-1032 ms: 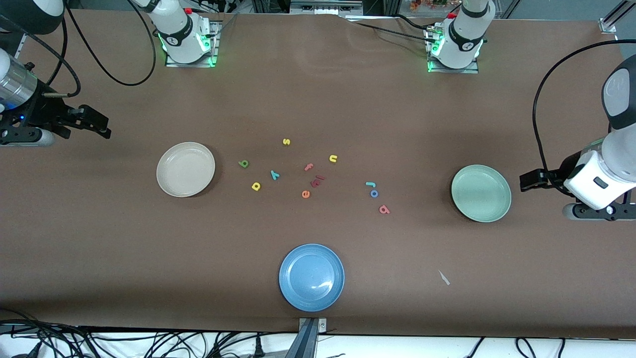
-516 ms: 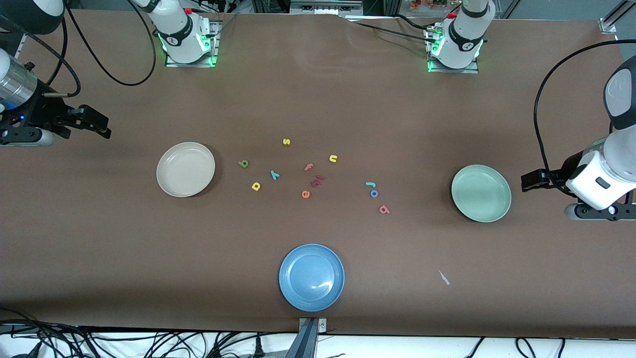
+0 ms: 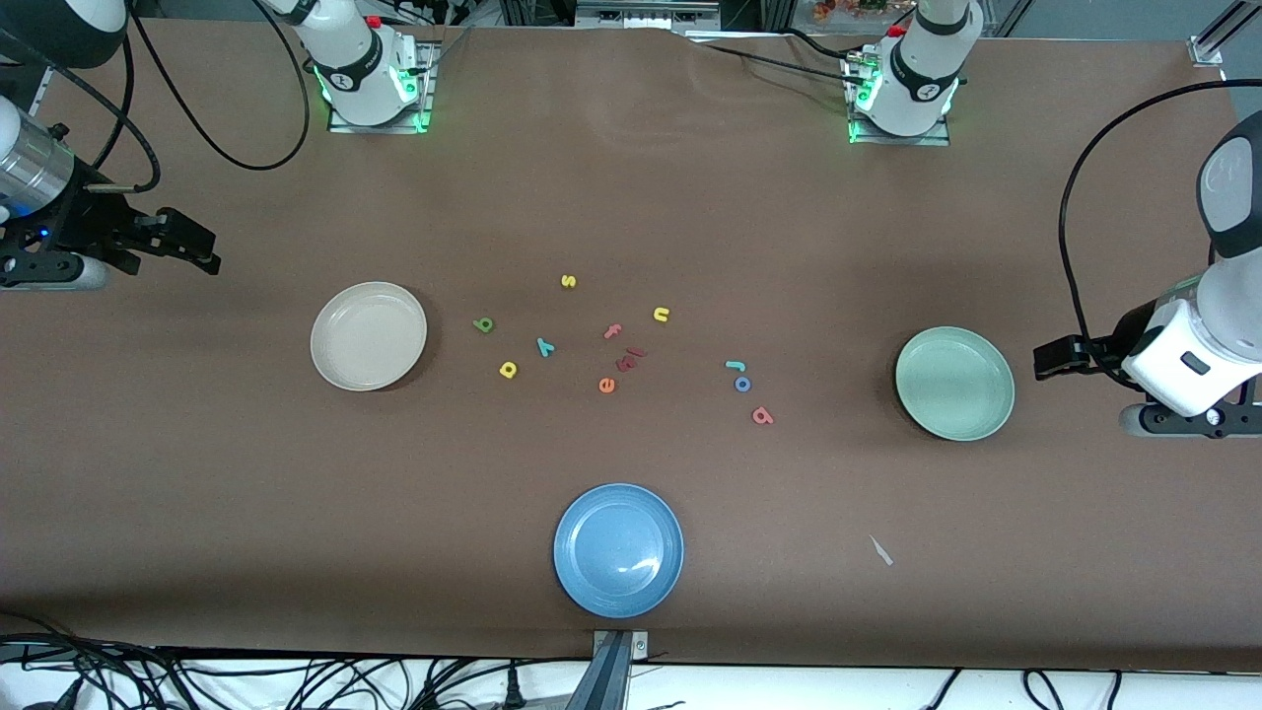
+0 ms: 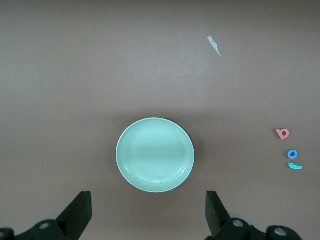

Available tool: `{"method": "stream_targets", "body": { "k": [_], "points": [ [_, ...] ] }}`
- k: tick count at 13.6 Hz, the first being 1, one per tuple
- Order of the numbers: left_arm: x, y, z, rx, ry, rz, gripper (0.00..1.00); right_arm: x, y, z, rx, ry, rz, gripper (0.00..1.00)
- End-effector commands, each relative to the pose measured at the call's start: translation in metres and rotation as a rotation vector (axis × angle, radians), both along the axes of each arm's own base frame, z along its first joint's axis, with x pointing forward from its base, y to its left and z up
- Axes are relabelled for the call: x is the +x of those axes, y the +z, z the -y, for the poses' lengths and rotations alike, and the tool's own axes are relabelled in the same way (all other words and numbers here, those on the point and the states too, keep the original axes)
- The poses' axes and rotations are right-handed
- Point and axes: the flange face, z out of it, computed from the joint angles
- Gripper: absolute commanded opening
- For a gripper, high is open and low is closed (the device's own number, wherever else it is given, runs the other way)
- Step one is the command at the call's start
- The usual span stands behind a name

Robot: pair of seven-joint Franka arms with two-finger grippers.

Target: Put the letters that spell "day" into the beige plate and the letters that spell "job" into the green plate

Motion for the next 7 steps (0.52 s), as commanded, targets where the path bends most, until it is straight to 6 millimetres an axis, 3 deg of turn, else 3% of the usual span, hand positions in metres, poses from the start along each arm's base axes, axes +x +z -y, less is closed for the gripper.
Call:
{"method": "stream_targets", "body": {
  "k": [1, 7],
  "points": [
    [-0.0068, 0.0028, -0.0015, 0.007, 0.000, -0.005, 1.00, -0.0065, 0.0031, 0.0001, 0.000, 0.001, -0.018, 1.00],
    [-0.0068, 0.0028, -0.0013, 0.006, 0.001, -0.005, 1.00, -0.0086, 0.0026, 0.0001, 0.000, 0.001, -0.032, 1.00]
  ]
}}
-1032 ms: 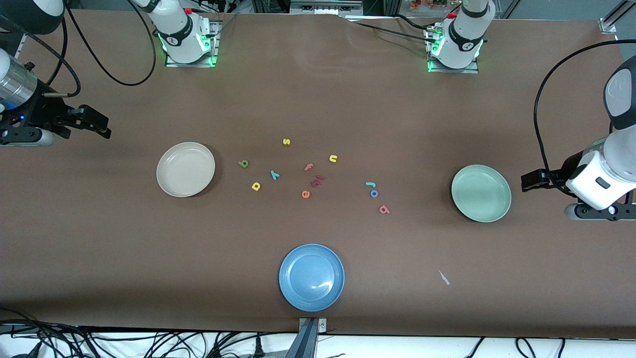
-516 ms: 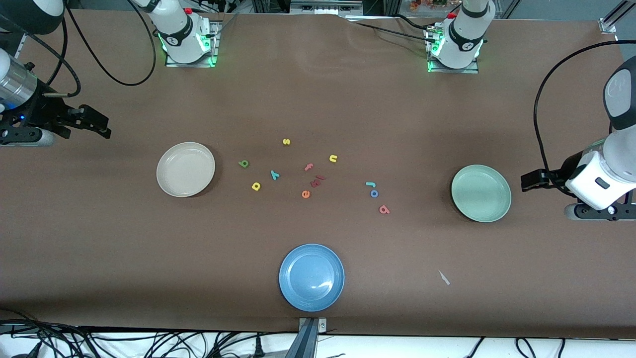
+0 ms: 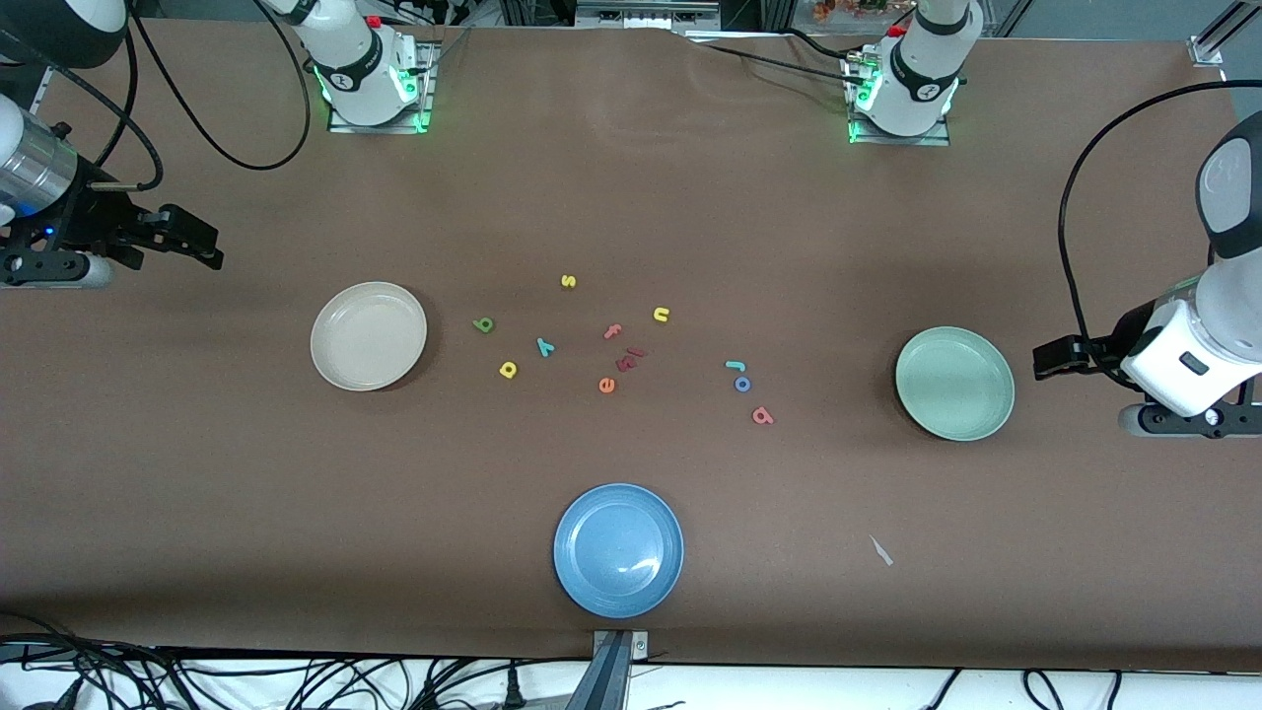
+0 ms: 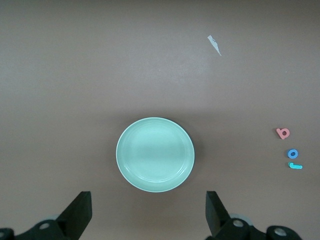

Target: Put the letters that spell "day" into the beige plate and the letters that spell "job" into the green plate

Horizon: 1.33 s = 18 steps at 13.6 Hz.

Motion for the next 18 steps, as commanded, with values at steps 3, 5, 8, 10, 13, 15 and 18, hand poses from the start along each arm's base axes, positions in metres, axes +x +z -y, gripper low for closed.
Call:
{"method": "stream_targets", "body": {
  "k": [3, 5, 8, 10, 13, 15, 18],
  "points": [
    [-0.006, 0.003, -0.001, 0.007, 0.000, -0.005, 1.00, -0.005, 0.004, 0.000, 0.001, 0.000, -0.004, 1.00],
    [-0.006, 0.003, -0.001, 0.005, 0.002, -0.005, 1.00, -0.005, 0.004, 0.000, 0.001, -0.001, -0.004, 1.00],
    [-0.006, 0.003, 0.000, 0.005, 0.001, -0.005, 1.00, -0.005, 0.004, 0.000, 0.001, -0.001, -0.004, 1.00],
    [-0.006, 0.003, 0.000, 0.007, 0.000, -0.005, 1.00, -0.005, 0.004, -0.002, 0.001, 0.002, -0.004, 1.00],
    [-0.006, 0.003, -0.001, 0.005, 0.002, -0.005, 1.00, -0.003, 0.003, -0.003, 0.001, 0.003, 0.002, 1.00],
    [-0.006, 0.002, 0.000, 0.005, 0.001, -0.006, 1.00, -0.001, -0.002, -0.008, -0.001, 0.013, -0.006, 1.00],
    [-0.005, -0.001, -0.001, 0.004, 0.002, -0.009, 1.00, 0.001, -0.005, -0.011, -0.001, 0.019, -0.006, 1.00]
  ]
}}
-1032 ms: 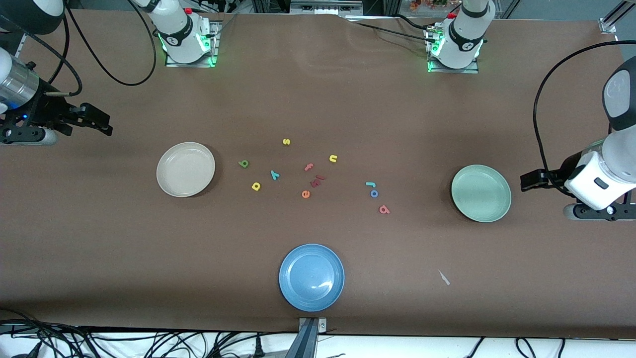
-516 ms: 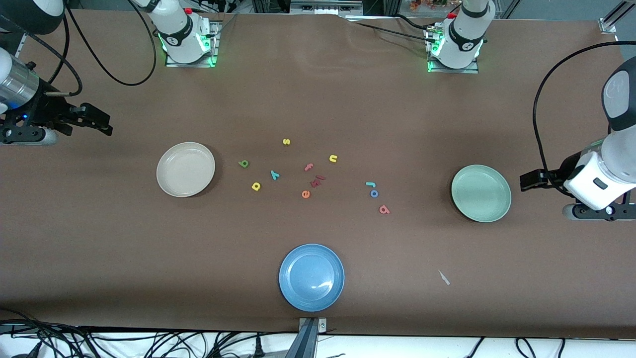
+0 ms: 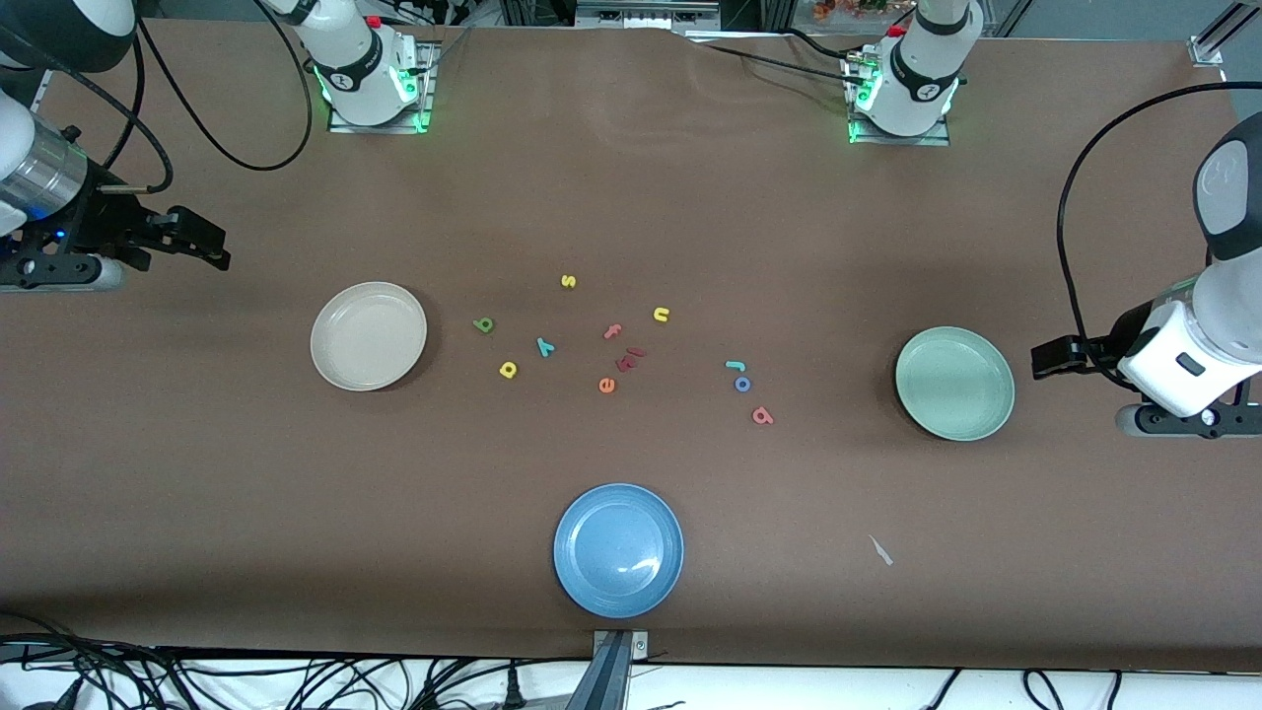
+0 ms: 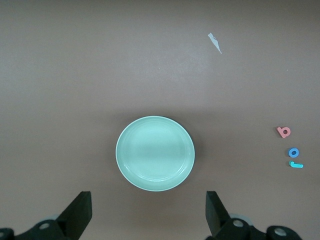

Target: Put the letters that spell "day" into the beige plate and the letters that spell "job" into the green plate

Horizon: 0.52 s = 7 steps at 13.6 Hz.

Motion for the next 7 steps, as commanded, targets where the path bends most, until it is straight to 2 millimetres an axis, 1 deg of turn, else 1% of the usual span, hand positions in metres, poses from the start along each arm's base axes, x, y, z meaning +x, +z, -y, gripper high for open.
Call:
{"method": "stream_targets", "body": {
  "k": [1, 2, 3, 4, 5, 7],
  "points": [
    [-0.004, 0.002, -0.002, 0.004, 0.003, -0.001, 1.00, 0.000, -0.002, -0.004, -0.001, 0.005, 0.003, 1.00],
    [-0.004, 0.002, -0.002, 0.004, 0.003, -0.002, 1.00, 0.001, -0.003, -0.004, -0.001, 0.007, 0.000, 1.00],
    [-0.004, 0.002, -0.002, 0.004, 0.003, -0.002, 1.00, 0.000, -0.006, -0.009, -0.005, 0.018, -0.013, 1.00],
    [-0.004, 0.001, -0.002, 0.004, 0.002, -0.002, 1.00, 0.002, -0.017, -0.017, -0.009, 0.033, -0.036, 1.00],
    [-0.004, 0.001, -0.002, 0.004, 0.002, -0.002, 1.00, 0.003, -0.022, -0.020, -0.010, 0.036, -0.045, 1.00],
    [-0.003, -0.003, -0.001, 0.003, -0.001, -0.008, 1.00, 0.015, -0.051, -0.031, -0.014, 0.053, -0.083, 1.00]
  ]
}}
